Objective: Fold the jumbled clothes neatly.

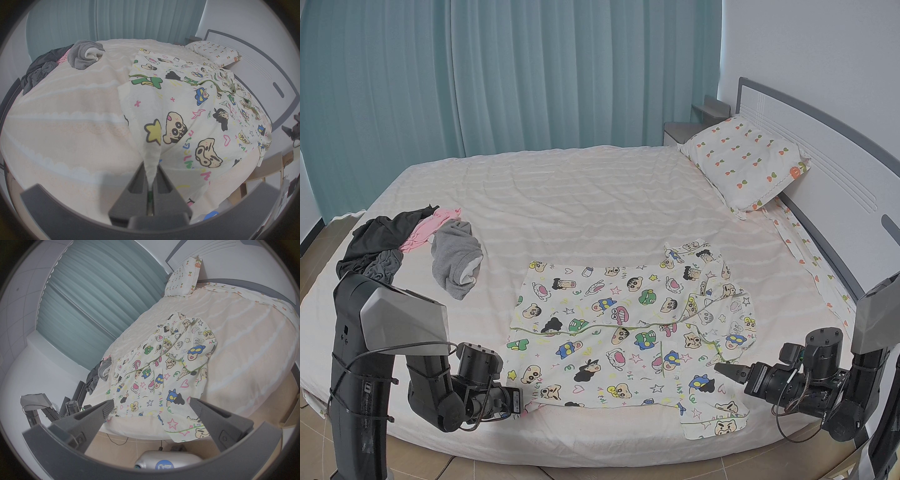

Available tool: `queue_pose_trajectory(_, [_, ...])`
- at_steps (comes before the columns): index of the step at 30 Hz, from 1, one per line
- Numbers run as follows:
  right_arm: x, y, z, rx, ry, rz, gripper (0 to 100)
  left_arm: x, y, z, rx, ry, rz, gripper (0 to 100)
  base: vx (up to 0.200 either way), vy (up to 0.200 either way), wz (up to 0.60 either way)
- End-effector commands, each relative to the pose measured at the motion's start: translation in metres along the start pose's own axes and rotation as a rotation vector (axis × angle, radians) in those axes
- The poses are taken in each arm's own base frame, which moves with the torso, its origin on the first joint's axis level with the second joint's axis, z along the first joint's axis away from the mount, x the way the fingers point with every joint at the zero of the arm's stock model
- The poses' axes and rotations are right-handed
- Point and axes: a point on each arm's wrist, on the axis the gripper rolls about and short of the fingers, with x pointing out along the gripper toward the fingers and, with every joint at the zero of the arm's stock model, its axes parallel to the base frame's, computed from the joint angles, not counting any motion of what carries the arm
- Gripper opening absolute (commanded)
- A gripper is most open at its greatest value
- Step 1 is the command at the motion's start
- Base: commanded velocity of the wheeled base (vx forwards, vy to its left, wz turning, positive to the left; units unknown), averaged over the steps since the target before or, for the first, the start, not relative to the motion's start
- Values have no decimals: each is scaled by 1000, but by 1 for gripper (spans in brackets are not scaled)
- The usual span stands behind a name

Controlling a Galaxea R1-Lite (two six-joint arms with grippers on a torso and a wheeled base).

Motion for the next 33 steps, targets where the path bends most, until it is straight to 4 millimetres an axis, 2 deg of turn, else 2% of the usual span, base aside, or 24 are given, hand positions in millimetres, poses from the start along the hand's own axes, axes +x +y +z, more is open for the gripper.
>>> queue_pose_trajectory(1, [-6,-20,-1,-12,36,-52,100,-12,-1,10,-53,-41,-9,0,0,0,0])
queue_pose_trajectory(6, [-1,-46,-3,-52,109,-77,100,-20,2,11,-118,-43,-9,0,0,0,0])
queue_pose_trajectory(8, [3,-58,-9,-91,153,-111,100,-22,5,7,-143,-26,-9,0,0,0,0])
queue_pose_trajectory(13, [13,-74,-28,-158,261,-144,100,-22,7,9,-234,-29,-23,0,0,0,0])
queue_pose_trajectory(17, [18,-76,-30,-203,284,-105,100,-27,12,12,-259,-27,-58,0,0,0,0])
queue_pose_trajectory(20, [36,-78,-27,-269,258,-65,100,-28,16,10,-270,-9,-78,0,0,0,0])
queue_pose_trajectory(33, [66,-73,-19,-327,206,9,100,-31,11,4,-249,-5,-110,0,0,0,0])
